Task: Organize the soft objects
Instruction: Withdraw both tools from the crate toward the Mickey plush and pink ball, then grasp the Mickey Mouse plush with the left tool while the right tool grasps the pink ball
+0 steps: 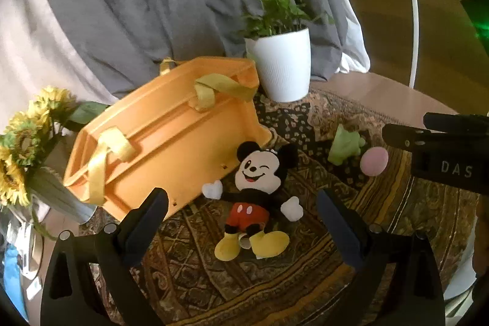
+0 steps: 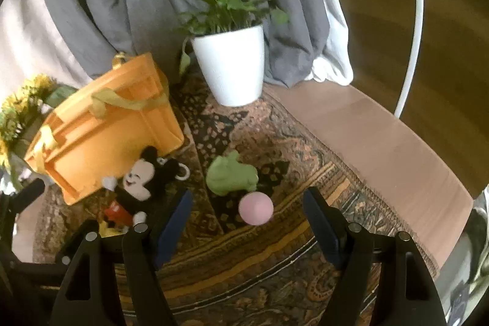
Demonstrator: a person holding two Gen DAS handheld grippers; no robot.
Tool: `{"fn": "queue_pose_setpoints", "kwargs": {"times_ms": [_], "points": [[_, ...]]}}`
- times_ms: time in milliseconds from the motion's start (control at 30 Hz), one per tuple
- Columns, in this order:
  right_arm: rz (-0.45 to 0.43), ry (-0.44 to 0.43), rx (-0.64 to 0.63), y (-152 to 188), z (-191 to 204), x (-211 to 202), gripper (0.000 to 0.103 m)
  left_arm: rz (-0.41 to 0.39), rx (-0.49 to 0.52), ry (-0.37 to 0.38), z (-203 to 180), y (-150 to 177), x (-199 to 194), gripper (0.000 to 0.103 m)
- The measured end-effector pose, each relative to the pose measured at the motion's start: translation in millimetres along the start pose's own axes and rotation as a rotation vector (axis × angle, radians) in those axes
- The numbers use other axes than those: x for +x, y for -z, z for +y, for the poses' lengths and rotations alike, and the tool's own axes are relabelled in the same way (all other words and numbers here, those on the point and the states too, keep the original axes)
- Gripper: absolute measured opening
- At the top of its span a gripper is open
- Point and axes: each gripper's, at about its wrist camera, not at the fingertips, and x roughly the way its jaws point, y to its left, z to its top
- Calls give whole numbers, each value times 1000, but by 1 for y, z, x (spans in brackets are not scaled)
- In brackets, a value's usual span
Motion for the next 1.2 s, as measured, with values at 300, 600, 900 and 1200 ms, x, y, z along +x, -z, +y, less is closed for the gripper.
{"fn": "queue_pose_setpoints", "kwargs": {"times_ms": [300, 600, 900, 1200], "points": [[43, 51, 6, 12, -1, 27, 75, 31, 65, 21, -7, 2, 34, 99], [70, 70, 28, 16, -1, 46, 75, 55, 95, 48, -8, -2, 65, 95], [108, 92, 18, 16, 1, 64, 71, 115, 96, 88, -4, -4, 99, 89], [151, 92, 6, 14, -1, 80, 54, 194, 85, 134, -4, -3, 129, 83]]}}
